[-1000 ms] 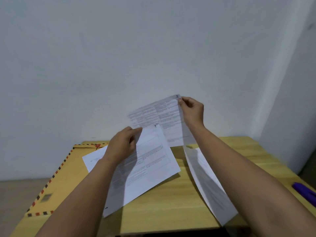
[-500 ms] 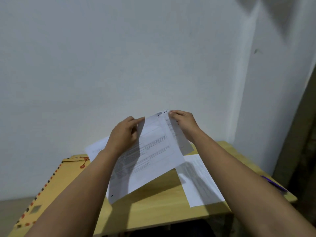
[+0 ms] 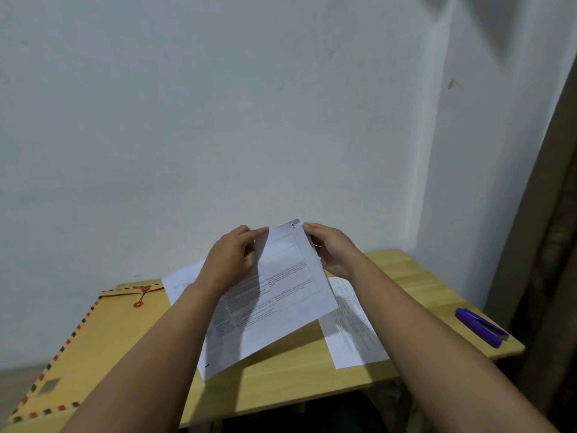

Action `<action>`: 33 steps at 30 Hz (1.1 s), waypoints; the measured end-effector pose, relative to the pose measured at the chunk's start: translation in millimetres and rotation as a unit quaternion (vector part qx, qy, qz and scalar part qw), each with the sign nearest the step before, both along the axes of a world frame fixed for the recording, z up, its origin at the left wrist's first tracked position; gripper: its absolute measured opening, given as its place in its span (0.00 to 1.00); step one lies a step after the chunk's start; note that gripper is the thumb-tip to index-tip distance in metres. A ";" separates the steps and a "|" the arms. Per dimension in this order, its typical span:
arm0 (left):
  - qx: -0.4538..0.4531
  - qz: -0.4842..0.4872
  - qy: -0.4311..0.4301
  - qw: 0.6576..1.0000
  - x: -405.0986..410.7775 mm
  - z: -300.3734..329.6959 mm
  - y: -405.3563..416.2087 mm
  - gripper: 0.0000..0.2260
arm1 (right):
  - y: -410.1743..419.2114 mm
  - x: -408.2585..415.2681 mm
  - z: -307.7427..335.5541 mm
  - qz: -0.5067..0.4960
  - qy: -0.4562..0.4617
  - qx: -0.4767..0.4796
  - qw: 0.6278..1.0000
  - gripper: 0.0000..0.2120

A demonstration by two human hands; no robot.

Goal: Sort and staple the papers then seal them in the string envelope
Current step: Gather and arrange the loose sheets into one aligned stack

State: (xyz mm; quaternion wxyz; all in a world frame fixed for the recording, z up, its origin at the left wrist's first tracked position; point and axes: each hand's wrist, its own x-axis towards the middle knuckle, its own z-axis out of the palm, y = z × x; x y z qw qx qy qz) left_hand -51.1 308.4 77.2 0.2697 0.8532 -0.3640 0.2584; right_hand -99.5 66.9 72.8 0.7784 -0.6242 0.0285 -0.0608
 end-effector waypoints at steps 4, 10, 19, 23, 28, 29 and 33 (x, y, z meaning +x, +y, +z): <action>0.013 0.016 0.004 1.000 3.9 -8.3 1.2 0.23 | 1.4 5.5 -10.3 0.005 0.002 0.014 1.000 0.14; 0.018 0.030 0.012 0.999 8.7 -16.5 0.1 0.23 | 11.2 6.7 -22.5 -0.016 -0.032 0.002 0.999 0.11; 0.020 0.033 0.010 0.999 17.0 -26.0 0.7 0.25 | 19.0 18.8 -40.7 -0.080 -0.064 -0.042 0.994 0.07; 0.003 0.020 0.007 1.000 18.8 -29.4 0.3 0.23 | 18.1 20.3 -43.5 -0.077 -0.060 -0.042 0.994 0.07; -0.033 0.029 0.030 0.999 19.5 -33.1 0.1 0.18 | 15.2 23.5 -50.2 -0.067 -0.050 -0.026 0.996 0.08; -0.034 0.035 0.040 0.998 20.5 -34.3 1.2 0.18 | 14.7 24.2 -51.4 -0.069 -0.049 -0.024 0.996 0.08; -0.004 0.068 0.042 0.997 24.3 -32.1 7.0 0.14 | 13.1 27.0 -51.5 -0.075 -0.048 -0.026 0.996 0.08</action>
